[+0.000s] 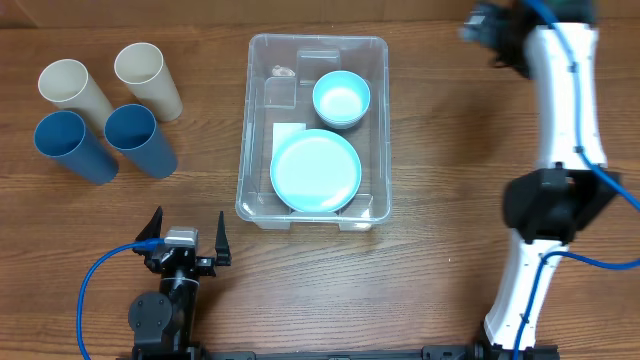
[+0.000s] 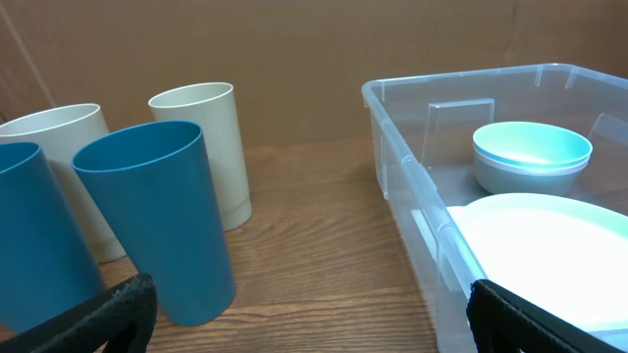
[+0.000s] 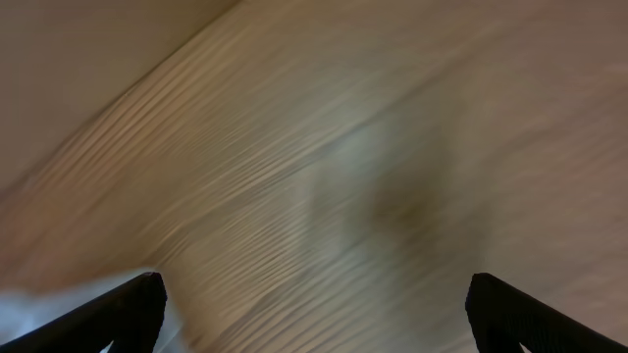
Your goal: Pack container
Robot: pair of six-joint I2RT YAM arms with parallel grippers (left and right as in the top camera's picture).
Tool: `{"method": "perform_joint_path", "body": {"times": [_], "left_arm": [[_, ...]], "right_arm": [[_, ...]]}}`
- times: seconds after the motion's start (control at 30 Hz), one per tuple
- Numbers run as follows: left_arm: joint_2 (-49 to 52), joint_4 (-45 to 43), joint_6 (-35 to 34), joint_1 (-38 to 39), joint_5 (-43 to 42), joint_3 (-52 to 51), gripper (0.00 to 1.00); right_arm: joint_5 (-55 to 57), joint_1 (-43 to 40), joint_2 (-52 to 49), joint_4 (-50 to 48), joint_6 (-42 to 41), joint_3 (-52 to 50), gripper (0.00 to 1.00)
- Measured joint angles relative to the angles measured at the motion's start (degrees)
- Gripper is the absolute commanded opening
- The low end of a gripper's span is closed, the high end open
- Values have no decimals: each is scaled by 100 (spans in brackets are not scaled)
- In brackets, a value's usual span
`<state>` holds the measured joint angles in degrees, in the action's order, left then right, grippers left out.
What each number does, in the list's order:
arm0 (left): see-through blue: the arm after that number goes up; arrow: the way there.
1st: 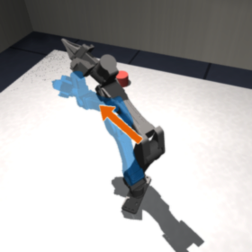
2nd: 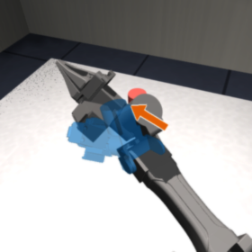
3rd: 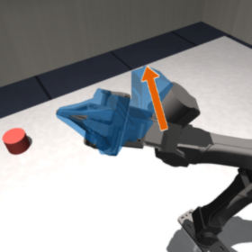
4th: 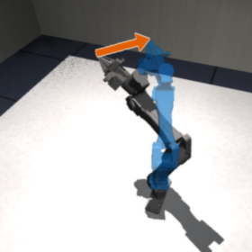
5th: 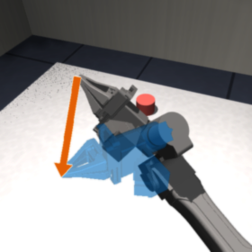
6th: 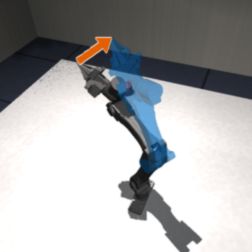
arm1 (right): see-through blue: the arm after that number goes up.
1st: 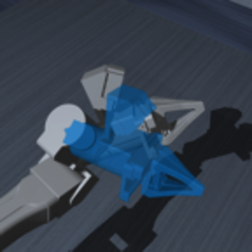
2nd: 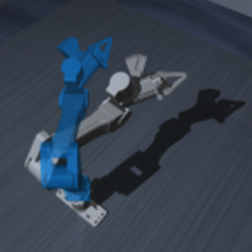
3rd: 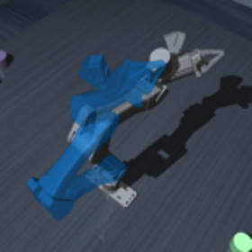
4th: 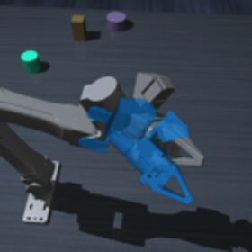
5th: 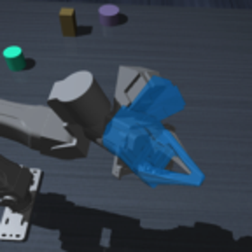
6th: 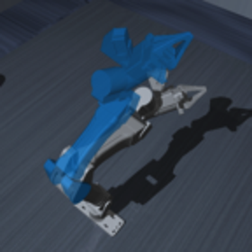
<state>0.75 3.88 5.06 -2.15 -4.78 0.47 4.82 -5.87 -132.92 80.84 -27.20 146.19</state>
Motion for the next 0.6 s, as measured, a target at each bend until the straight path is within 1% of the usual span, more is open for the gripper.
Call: {"method": "perform_joint_path", "body": {"times": [0.03,0.3,0.37,0.5,0.6], "left_arm": [[0,0,0,0,2,-2,100],[0,0,2,0,2,-2,100],[0,-2,0,0,0,-2,100],[0,-22,2,0,0,0,100],[0,-236,-17,0,-133,-2,100]], "right_arm": [[-9,-404,2,98,-42,0,100],[-186,-1663,2,590,-114,2,100],[-210,-1808,2,732,-127,2,100],[-295,-1790,2,743,-125,2,100],[-313,-1770,2,745,-127,2,100]]}}
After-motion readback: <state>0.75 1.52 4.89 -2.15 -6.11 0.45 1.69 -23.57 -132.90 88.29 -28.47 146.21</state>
